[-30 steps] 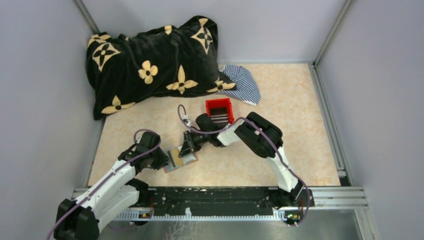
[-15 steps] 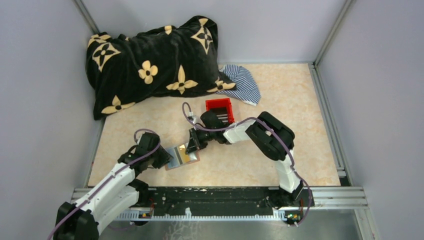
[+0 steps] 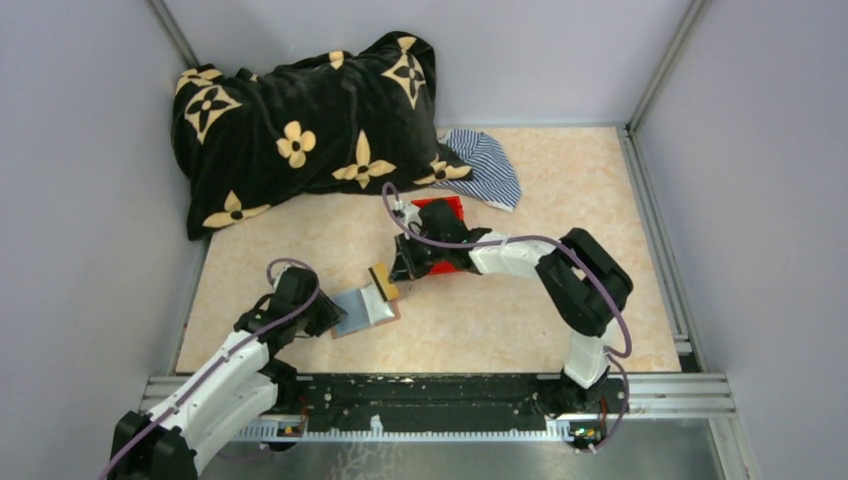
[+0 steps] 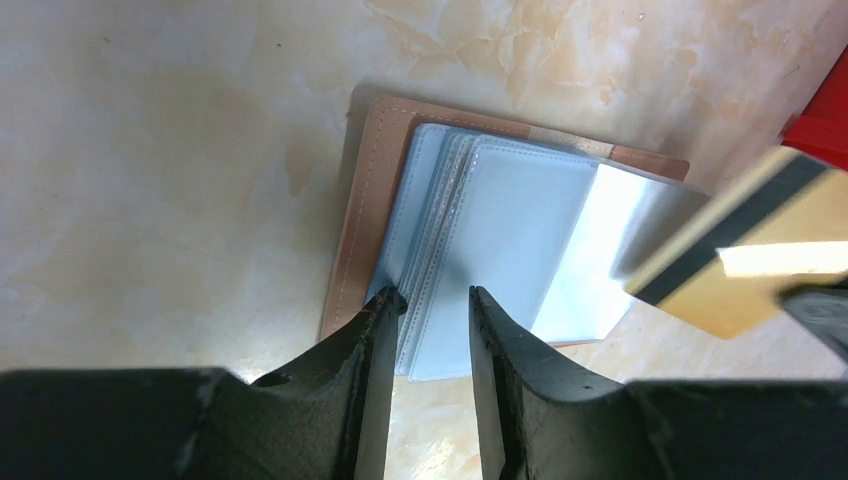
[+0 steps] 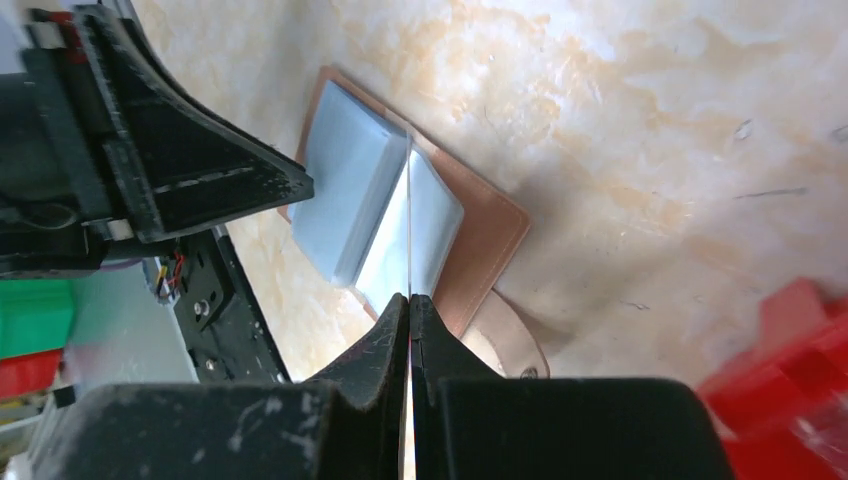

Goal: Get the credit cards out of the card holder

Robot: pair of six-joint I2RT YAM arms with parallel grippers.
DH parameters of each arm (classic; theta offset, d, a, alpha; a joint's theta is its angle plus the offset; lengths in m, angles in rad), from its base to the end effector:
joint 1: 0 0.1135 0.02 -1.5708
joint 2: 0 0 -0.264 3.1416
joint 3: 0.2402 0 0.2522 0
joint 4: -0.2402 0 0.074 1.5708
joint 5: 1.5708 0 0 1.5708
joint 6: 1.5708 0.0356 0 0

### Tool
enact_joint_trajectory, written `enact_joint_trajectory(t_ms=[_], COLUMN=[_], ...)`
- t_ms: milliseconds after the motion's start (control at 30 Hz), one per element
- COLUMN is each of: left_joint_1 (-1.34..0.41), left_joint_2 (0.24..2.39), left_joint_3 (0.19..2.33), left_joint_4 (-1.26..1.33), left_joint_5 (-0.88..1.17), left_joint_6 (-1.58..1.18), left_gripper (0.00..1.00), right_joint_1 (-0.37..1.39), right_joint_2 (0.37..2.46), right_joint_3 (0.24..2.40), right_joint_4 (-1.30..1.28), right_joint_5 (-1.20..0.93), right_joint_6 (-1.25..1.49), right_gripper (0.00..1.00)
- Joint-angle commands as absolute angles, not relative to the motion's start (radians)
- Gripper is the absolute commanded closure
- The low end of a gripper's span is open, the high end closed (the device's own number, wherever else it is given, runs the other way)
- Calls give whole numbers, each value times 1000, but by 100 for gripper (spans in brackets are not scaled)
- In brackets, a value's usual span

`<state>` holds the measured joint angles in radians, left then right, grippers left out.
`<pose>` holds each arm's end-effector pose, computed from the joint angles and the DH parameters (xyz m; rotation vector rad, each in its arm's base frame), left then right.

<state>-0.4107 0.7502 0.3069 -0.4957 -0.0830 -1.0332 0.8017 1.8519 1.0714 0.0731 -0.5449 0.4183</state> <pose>0.1282 -0.0526 0.1543 -0.8214 2.4394 -0.4757 0.2572 0.2923 0.1695 -0.7789 2.3528 1.2116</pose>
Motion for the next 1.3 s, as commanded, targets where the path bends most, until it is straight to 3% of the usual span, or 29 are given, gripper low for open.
enact_joint_trajectory(t_ms=[0,200,700,1267], left_joint_1=[-416,-416,-414,-413], left_joint_2=[736,717,717,742], left_joint_3=[281,278,271,251], left_joint_4=[-491,-473,-392,-327], left_joint_5=[-108,-108,-100,-87], left_joint_6=[-1016,-1004,-945,-918], left_gripper=[61,61,61,60], right_joint_1=[795,795,695,591], right_joint_2=[1736,1689,1604,1809], right_joint_3=[1102,1162,1488,1681], right_joint_4=[12,-118,-521,-649], right_joint_5=[-513,-492,-196,-34], right_joint_6=[317,210,-85,-190], right_gripper=[100,100,100,100])
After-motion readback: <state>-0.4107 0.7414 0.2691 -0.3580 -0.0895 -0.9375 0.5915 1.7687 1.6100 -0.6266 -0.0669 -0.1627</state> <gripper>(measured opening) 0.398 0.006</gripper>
